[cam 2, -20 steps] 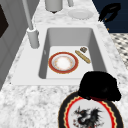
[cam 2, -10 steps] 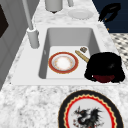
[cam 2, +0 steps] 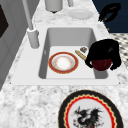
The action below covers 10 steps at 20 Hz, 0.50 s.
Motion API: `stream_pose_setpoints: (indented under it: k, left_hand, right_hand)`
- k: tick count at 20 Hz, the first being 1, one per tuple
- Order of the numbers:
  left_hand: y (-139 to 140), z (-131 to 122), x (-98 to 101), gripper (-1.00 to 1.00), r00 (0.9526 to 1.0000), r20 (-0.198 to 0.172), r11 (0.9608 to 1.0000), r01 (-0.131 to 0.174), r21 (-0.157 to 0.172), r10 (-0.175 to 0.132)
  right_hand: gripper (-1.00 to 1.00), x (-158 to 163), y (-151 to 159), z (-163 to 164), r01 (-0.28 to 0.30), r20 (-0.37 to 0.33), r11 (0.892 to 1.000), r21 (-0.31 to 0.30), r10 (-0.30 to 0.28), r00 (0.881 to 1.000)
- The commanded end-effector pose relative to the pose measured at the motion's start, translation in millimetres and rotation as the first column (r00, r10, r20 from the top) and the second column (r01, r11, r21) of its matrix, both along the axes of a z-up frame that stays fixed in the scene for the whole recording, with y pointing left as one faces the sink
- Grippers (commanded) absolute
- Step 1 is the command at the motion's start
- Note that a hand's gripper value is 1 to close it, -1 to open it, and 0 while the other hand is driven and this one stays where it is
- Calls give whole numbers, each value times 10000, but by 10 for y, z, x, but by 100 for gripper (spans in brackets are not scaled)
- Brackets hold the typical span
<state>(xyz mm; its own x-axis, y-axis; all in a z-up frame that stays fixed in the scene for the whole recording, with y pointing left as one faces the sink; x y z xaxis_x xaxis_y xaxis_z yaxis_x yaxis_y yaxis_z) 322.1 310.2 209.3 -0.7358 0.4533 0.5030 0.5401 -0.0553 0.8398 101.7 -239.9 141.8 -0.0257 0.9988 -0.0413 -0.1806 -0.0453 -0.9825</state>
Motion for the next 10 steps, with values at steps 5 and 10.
stream_pose_setpoints:
  k: [5, 10]
  left_hand:
    - [-568, -59, 1, 100, 9993, 281, 9978, 209, 631, -227]
    - [-910, -100, -80, -100, 9987, 509, 9974, -21, 726, -16]
  right_hand:
    - [0, 0, 0, 0, 0, 0, 10000, 0, 0, 10000]
    - [0, 0, 0, 0, 0, 0, 10000, 0, 0, 10000]
